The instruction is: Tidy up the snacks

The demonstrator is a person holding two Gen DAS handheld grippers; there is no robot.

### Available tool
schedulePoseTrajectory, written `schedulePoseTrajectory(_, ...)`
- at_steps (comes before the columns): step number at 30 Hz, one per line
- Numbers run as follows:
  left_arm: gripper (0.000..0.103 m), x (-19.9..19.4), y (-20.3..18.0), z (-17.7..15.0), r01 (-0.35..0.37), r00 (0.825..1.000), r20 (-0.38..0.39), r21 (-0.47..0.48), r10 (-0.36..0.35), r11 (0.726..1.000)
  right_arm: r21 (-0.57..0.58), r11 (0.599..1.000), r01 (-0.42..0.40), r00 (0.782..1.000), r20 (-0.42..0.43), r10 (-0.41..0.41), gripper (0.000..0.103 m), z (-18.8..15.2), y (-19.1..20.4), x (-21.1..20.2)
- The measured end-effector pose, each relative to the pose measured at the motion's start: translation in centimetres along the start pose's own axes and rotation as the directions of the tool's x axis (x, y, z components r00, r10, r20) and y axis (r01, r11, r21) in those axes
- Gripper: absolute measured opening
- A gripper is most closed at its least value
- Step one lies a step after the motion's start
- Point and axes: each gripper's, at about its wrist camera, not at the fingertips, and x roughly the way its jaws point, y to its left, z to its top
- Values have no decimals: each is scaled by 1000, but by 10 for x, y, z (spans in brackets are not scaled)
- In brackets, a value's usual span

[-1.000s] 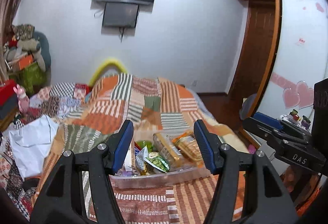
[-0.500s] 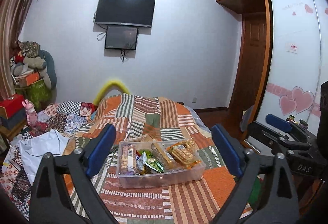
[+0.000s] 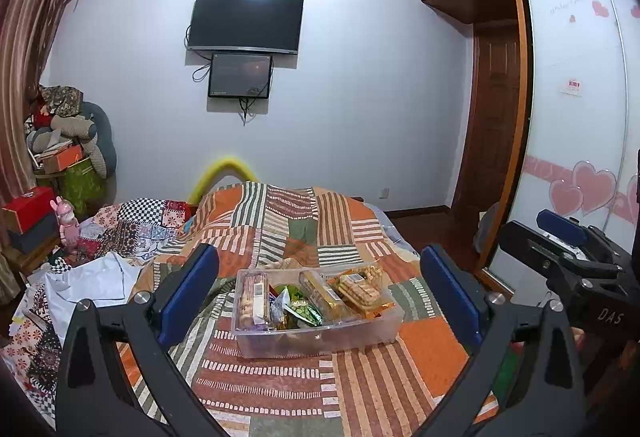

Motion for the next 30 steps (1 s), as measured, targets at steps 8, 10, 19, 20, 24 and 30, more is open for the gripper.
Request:
schedulePoseTrajectory(8,102,1,3,-3,-5,1000,-9,-10,5,1000,-4,1000,-2,1000,-5,2,103,-2,3,-4)
schedulePoseTrajectory(10,102,1,4,-3,-5,1000,-10,-12,4,1000,-4,1000,-2,1000,-6,2,103,-2,2,-4)
schedulePoseTrajectory(19,102,1,5,-4,-6,1000,-11,-15,5,1000,-2,1000,-2,1000,-9,2,103,-2,1,-4)
schedulePoseTrajectory(20,102,1,5,-4,-5,1000,-11,-15,5,1000,-1,1000,-2,1000,-9,2,103,-2,0,-4)
schedulePoseTrajectory(24,102,1,5,-4,-6,1000,-11,-15,6,1000,-1,1000,-2,1000,-9,2,103,-2,0,-4)
schedulePoseTrajectory(30,102,2,6,-3,-9,1000,-11,-19,8,1000,-3,1000,-4,1000,-9,4,103,-3,0,-3)
